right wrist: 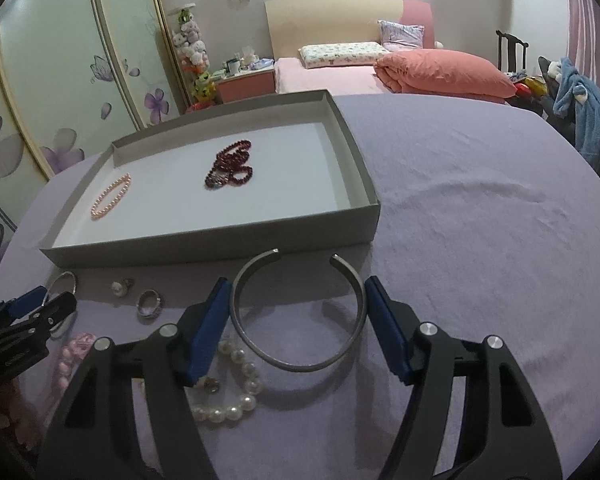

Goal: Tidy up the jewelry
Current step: 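Grasp the silver bangle with the left tool while the right tool grasps the open silver cuff, then lift both bangles into the grey tray and open both tools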

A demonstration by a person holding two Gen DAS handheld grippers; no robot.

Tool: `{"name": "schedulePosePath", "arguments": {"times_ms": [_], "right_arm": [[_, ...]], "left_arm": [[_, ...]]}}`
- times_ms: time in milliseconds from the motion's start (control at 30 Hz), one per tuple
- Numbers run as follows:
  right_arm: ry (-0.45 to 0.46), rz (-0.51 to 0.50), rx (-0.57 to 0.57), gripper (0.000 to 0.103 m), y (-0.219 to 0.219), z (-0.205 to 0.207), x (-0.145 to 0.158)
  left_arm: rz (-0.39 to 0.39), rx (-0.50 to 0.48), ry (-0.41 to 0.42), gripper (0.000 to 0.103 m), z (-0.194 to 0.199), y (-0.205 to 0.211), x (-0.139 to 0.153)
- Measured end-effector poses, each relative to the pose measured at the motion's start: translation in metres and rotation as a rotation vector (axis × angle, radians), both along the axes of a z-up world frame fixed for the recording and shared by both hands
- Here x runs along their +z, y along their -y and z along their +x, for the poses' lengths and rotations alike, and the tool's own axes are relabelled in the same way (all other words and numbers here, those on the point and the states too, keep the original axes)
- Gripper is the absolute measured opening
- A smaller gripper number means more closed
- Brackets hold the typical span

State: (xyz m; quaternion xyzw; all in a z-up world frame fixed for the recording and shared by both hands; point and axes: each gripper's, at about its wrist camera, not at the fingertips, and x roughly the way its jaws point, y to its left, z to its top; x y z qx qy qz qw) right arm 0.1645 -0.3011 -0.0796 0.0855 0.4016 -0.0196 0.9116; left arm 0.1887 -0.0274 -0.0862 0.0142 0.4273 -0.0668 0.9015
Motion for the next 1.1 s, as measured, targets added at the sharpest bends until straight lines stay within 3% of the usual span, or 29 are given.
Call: {"name": "schedulePosePath", "arguments": {"times_ms": [367, 833, 1100], "right_arm": [[0.105, 0.018, 0.039, 0.066, -0.015, -0.021, 0.026], [0.376, -0.031, 0.075, 0.066, -0.042, -0.066, 0.073], [0.522, -0.09, 0.065, 0.066, -0.054, -0.083, 0.09]], "left_arm": [[-0.024, 0.016, 0.093, 0.073, -0.016, -0.008, 0.015], [-0.062, 0.056, 0.409, 0.073, -0.062, -0.01, 0.067], [-0.046, 0.083, 0.587, 0.073, -0.086, -0.002, 0.09]]}}
